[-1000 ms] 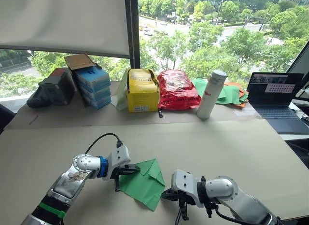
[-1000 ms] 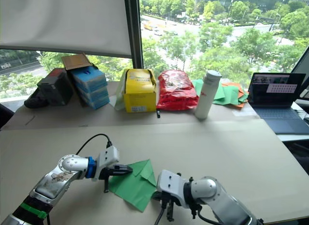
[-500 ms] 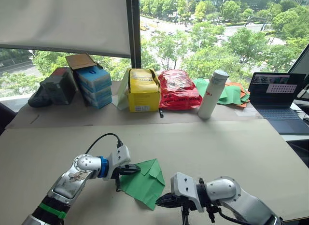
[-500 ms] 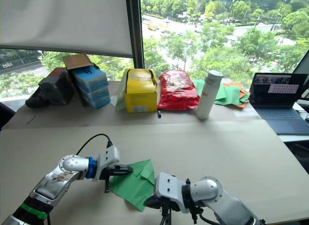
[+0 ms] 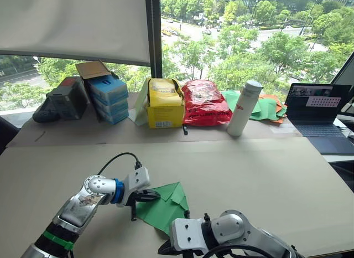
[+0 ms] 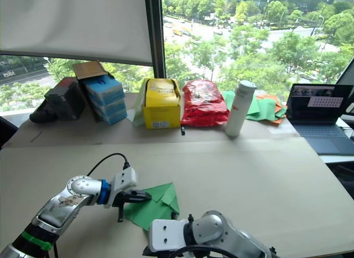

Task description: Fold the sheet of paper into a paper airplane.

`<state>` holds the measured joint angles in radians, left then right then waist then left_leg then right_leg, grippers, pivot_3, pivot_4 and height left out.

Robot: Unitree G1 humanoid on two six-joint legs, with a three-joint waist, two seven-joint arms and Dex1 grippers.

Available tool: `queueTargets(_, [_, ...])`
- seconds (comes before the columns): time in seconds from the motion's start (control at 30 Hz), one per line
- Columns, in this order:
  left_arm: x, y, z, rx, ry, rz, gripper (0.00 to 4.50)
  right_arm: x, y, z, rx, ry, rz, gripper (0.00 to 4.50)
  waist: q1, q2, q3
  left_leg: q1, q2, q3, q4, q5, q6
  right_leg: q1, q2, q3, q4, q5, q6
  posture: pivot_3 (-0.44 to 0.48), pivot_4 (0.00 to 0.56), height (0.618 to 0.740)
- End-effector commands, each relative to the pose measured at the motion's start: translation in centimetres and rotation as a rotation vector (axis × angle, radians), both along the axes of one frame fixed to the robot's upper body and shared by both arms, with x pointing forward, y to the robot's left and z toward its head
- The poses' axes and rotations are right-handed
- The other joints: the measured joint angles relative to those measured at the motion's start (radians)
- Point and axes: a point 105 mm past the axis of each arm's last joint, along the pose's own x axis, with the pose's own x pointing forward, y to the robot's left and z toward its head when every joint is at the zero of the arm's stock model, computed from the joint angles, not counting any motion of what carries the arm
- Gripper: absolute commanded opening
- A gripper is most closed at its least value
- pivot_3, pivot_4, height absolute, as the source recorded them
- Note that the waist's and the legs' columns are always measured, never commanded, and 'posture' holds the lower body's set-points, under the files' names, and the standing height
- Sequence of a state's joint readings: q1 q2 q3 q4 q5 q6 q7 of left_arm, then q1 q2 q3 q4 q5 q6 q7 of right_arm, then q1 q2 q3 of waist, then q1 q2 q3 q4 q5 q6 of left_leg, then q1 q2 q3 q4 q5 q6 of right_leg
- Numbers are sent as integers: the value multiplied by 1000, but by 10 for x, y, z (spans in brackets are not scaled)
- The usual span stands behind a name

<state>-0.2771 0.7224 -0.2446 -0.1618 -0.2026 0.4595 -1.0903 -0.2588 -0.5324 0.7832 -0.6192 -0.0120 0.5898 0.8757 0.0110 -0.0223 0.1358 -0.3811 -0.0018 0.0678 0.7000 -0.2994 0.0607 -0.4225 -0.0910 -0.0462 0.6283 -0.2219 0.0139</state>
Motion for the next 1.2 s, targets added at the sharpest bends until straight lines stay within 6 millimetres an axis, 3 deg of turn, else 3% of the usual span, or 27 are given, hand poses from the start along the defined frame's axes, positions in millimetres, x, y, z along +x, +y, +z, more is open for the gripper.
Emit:
queueTargets(0.03, [-4, 3, -6, 39, 31, -7, 66, 9, 2, 0, -35, -88, -59, 0, 0, 0, 0, 0, 0, 0, 0, 0, 0, 0, 0, 0, 0, 0, 0, 0, 150, 740])
queueTargets(0.4, [8, 5, 2, 38, 4, 14, 66, 22, -15, -7, -164, -156, -257, 0, 1, 0, 0, -1, 0, 0, 1, 1, -2, 0, 0, -1, 0, 0, 0, 0, 150, 740])
queueTargets(0.7, [14, -3, 1, 18, 1, 10, 66, 35, -74, -9, -308, -174, -479, 0, 9, 0, 0, -3, -1, -1, 4, 1, -1, 1, -1, -3, 0, 0, 1, 0, 150, 740])
queueTargets(0.9, [18, -6, -1, 10, -1, 7, 66, 33, -88, -16, -317, -143, -603, 0, 14, 0, 0, -3, -1, -1, 5, -1, 2, 1, -1, -3, 0, 0, 2, 0, 150, 740])
queueTargets(1.07, [21, -8, -1, 4, -6, 5, 66, 41, -104, -23, -299, -149, -815, 0, 19, -1, -1, -2, -1, -1, 6, -1, 2, 3, -1, -3, 0, 0, 2, 0, 150, 740])
queueTargets(1.2, [23, -9, 0, 6, -10, 1, 66, 40, -103, -24, -204, -86, -952, 0, 18, -1, -1, -2, -1, -1, 6, -1, 2, 3, -1, -3, 0, 0, 3, 0, 150, 740])
